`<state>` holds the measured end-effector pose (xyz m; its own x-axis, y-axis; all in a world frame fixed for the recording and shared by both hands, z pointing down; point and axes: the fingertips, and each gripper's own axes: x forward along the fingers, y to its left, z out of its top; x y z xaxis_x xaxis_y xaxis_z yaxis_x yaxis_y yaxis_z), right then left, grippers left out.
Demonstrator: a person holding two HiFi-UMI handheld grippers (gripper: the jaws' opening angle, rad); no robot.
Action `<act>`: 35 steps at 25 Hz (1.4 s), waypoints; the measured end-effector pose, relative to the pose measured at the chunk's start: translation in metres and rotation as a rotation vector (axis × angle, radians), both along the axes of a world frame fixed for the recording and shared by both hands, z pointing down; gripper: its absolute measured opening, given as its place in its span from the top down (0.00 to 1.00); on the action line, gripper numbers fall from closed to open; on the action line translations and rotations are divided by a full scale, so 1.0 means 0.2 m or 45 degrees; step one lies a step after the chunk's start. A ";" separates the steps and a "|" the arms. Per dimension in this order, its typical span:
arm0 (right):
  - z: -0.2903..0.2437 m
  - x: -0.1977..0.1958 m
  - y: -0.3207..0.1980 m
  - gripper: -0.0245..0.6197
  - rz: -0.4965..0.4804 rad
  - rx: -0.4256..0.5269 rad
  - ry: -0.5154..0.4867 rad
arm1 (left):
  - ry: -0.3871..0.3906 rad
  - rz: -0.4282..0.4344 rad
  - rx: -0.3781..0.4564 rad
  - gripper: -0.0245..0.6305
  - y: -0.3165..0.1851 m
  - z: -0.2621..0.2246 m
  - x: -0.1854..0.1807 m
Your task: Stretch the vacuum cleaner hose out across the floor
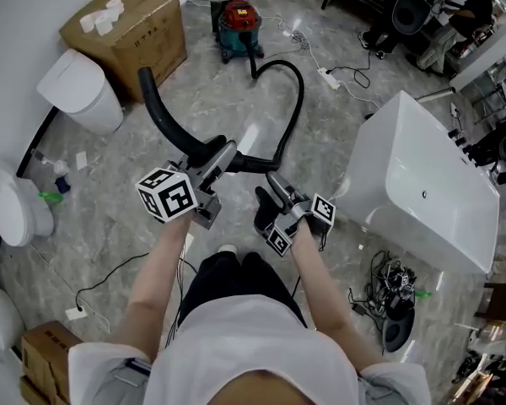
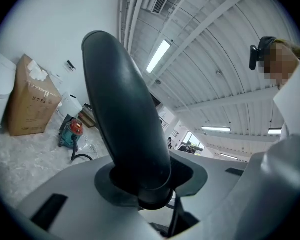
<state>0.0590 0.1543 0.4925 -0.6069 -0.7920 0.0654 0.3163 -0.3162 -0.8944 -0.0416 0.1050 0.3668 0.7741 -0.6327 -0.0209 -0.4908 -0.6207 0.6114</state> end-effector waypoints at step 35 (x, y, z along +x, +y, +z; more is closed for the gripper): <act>-0.82 -0.11 -0.12 0.56 -0.162 1.015 0.883 | -1.548 0.348 0.510 0.73 0.17 0.55 0.19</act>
